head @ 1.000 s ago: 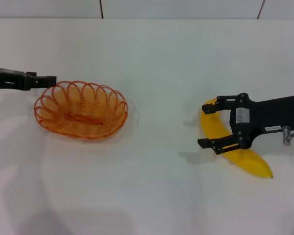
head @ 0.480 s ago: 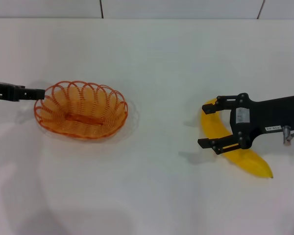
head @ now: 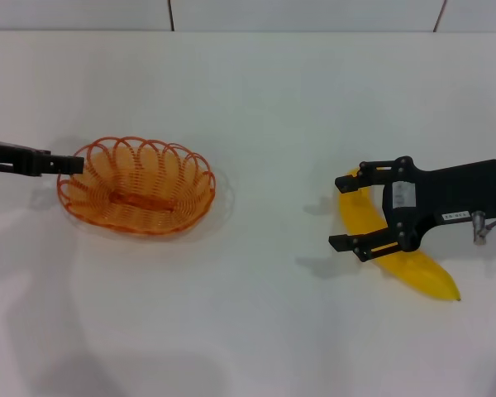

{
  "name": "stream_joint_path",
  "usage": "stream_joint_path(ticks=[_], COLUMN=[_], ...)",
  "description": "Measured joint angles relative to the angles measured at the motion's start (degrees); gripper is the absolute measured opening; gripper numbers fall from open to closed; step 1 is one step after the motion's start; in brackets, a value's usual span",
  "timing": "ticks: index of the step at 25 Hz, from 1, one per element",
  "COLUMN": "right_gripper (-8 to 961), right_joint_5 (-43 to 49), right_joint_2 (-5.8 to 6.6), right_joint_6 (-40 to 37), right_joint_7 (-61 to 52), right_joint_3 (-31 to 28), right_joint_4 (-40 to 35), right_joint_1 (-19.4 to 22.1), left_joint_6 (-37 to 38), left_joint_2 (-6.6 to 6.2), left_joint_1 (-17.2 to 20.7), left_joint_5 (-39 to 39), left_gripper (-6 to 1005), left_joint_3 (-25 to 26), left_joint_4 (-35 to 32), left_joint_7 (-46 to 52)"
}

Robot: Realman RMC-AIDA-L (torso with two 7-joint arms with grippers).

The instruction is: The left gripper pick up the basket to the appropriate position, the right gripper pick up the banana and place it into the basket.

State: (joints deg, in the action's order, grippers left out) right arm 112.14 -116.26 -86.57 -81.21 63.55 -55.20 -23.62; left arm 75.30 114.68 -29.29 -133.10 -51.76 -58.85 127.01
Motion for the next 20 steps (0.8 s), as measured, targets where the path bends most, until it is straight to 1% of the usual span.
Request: stream_joint_path(ticks=[5,10,17,20], right_gripper=[890,890,890,890], right_joint_5=[0.01,0.01,0.01,0.01], right_joint_2=[-0.01,-0.04,-0.11,-0.10], right_joint_6=[0.18,0.29,0.30,0.29], right_joint_7=[0.00,0.04,0.03,0.03], right_joint_3=[0.00,0.00,0.00,0.00], right_joint_4=[0.01,0.01,0.00,0.00], right_joint_1=[-0.02,-0.02,-0.02,-0.02], left_joint_6=[-0.35,-0.98,-2.22,-2.66], left_joint_2=[-0.01,0.10,0.15,0.36], left_joint_1=[-1.16,-1.26,-1.97,-2.15], left_joint_5=[-0.17,-1.51,-1.66,-1.67], left_gripper=[666,666,666,666], left_joint_3=[0.02,0.12,-0.16,-0.05], left_joint_4=[2.17,2.69,5.10,5.39], left_joint_7=[-0.20,-0.20,-1.16,-2.11])
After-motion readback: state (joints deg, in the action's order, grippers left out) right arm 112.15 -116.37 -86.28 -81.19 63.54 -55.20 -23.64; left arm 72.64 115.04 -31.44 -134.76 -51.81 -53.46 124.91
